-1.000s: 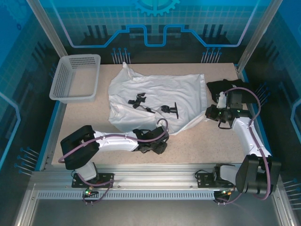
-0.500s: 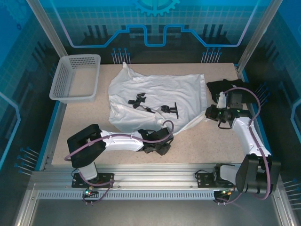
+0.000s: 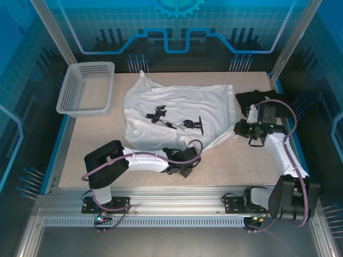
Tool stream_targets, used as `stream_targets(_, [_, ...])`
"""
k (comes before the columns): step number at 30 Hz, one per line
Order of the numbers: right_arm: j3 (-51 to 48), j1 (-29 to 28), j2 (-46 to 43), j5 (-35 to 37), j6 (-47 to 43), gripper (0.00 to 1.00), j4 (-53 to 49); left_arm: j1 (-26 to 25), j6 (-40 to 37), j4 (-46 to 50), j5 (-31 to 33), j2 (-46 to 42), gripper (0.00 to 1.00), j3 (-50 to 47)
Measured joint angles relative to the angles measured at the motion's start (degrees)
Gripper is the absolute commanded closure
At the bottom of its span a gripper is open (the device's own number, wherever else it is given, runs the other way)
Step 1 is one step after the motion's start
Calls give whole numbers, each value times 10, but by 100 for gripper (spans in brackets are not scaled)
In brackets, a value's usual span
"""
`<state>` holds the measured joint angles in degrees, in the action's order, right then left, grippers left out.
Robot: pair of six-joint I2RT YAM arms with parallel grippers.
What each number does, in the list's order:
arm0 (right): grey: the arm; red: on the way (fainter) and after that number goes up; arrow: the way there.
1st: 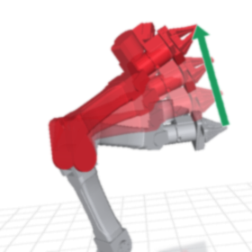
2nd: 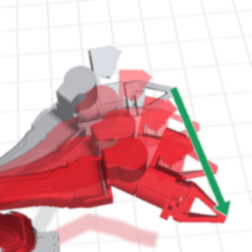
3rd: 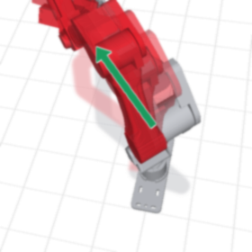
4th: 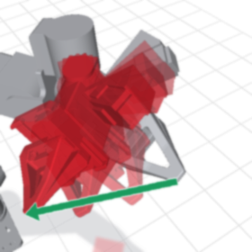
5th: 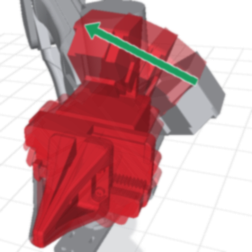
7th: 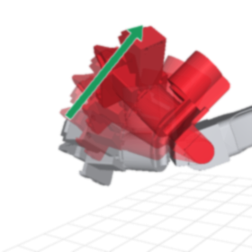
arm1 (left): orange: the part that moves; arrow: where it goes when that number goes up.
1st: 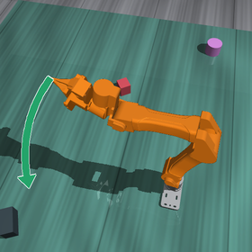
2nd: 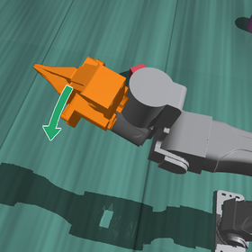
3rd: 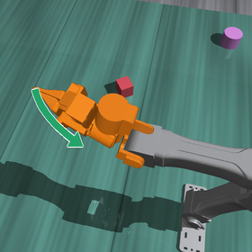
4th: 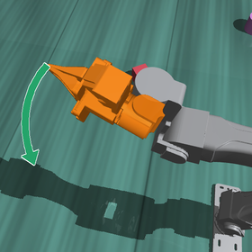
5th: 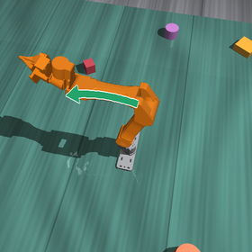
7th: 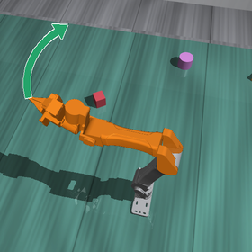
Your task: Fold the inside-out t-shirt
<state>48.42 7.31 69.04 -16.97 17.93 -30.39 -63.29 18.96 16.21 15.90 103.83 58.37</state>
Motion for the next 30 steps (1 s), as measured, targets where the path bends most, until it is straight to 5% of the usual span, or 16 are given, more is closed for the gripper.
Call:
stream_targets(3, [0, 0, 0, 0, 0, 100, 0, 0, -7, -2, 9, -2, 98, -3])
stream_targets(10, [0, 7, -14, 4, 0, 100, -3, 10, -11, 14, 27, -109, 100, -87])
stream_targets(20, [40, 35, -76, -2, 24, 100, -18, 173, -10, 73, 99, -420, 100, -99])
stream_targets(24, [156, 35, -82, 1, 28, 100, -47, 255, -41, 123, 157, -499, 100, 7])
stream_targets(30, [328, 36, -154, 40, 11, 100, -101, 255, -121, 132, 209, -562, 100, 242])
